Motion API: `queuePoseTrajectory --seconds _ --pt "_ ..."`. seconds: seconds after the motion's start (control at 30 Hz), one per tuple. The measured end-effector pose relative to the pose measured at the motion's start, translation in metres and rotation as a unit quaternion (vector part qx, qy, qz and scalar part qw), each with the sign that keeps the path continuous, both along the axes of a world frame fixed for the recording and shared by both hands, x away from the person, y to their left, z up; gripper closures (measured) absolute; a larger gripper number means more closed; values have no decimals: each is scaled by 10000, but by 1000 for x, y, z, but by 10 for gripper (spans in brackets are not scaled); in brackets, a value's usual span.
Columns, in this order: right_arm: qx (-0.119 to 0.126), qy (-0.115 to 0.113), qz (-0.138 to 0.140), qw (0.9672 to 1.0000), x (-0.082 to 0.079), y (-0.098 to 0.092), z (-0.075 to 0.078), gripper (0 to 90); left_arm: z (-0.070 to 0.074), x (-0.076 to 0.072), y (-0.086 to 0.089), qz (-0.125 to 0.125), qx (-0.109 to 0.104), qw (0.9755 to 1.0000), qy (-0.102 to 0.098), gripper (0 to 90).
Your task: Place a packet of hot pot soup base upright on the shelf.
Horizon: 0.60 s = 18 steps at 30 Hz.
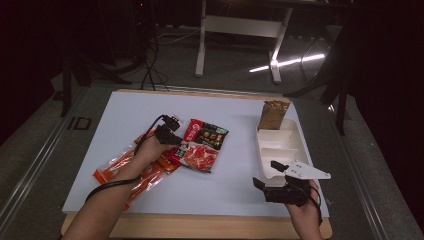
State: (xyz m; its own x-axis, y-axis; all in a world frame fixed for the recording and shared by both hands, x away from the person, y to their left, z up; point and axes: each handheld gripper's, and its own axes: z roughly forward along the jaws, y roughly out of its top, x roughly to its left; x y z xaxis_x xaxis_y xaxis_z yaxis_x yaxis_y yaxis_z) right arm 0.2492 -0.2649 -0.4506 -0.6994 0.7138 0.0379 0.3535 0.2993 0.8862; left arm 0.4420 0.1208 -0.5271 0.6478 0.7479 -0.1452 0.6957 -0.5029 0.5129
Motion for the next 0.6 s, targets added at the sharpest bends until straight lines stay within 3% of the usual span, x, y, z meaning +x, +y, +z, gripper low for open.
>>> queuePoseTrajectory --seconds 0.6 --pt "-9 -37 27 10000 -1 3 1 138 -1 -24 -23 -364 -124 9992 141 900"
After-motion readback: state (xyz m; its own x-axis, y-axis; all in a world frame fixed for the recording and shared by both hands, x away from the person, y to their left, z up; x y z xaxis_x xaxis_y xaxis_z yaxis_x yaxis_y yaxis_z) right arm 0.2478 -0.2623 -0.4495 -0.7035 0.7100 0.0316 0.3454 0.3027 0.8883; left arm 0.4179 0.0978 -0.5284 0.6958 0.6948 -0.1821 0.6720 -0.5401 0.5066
